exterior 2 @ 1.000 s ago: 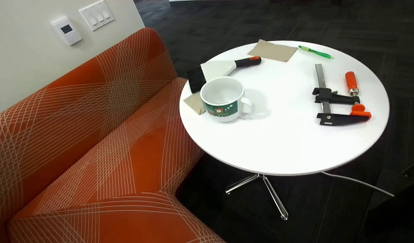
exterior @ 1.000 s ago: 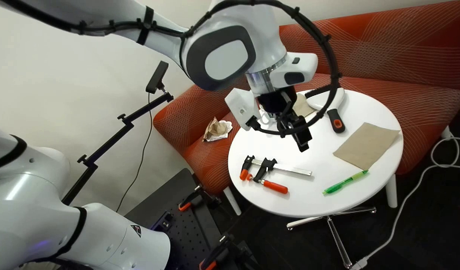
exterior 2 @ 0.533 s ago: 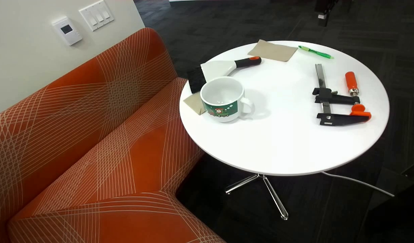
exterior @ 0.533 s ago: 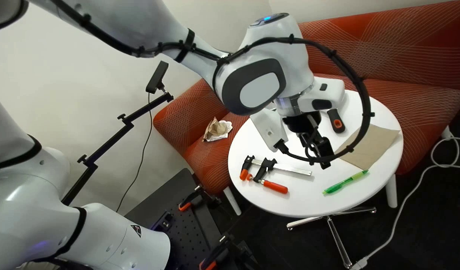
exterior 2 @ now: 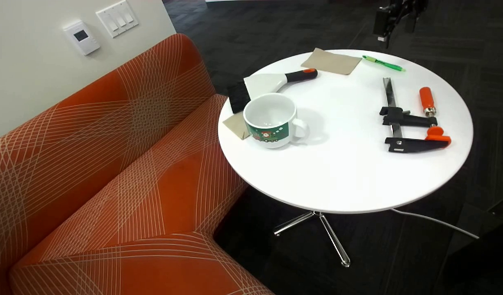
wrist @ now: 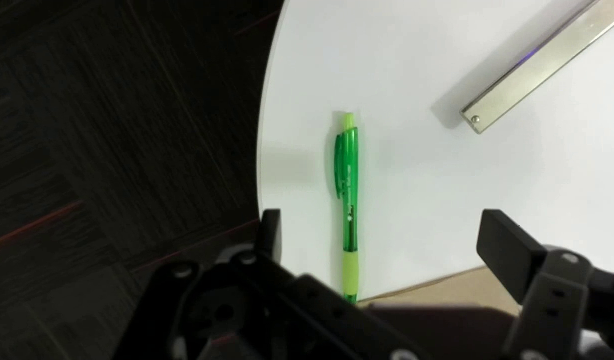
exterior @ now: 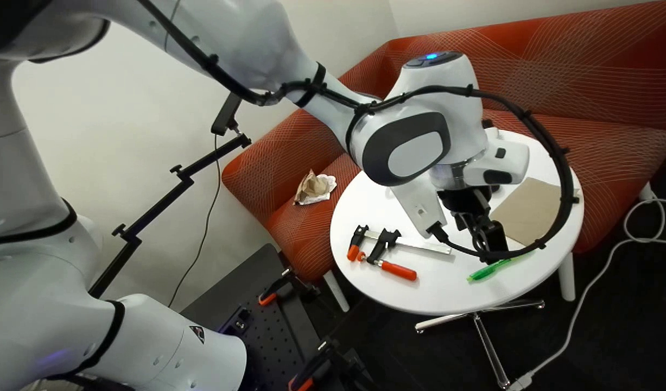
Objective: Pick up the pen from the table and place it in the mug
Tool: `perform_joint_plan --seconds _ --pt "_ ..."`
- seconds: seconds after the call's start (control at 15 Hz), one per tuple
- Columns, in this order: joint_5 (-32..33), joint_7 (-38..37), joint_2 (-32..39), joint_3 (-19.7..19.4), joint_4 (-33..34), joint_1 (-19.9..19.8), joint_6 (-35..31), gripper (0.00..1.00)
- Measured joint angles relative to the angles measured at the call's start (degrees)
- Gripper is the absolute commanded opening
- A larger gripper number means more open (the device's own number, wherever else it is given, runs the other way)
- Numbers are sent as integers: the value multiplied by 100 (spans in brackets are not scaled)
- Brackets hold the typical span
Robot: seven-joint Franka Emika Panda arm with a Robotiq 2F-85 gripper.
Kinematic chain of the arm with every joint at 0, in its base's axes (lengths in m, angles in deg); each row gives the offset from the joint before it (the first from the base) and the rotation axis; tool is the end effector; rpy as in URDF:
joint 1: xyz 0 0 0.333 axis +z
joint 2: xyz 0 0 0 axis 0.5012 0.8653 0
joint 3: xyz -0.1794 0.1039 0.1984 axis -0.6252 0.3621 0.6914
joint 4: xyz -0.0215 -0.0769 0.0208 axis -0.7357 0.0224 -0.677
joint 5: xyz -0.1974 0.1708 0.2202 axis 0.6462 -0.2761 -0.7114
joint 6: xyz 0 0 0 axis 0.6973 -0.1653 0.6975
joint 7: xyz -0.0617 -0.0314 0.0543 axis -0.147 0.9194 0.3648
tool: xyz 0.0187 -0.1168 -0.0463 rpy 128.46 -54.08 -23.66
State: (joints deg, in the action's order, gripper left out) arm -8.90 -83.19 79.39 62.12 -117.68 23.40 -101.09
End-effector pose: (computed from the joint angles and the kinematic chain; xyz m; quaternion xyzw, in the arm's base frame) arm 0.5031 -0.1301 0.1309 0.9864 -0.1598 -0.0211 0.0326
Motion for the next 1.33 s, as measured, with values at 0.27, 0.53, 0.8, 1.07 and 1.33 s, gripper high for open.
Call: perform_joint_plan --seconds 0.27,0.53,0.8,1.07,1.33 --pt "-129 0 409 1 366 -46 37 100" --pt "-199 0 738 13 681 -121 60 100" --pt "-273 0 1011 20 959 -183 121 100" --pt "-289 0 1210 20 1179 -219 225 59" --pt "-290 0 1328 20 1309 -240 237 27"
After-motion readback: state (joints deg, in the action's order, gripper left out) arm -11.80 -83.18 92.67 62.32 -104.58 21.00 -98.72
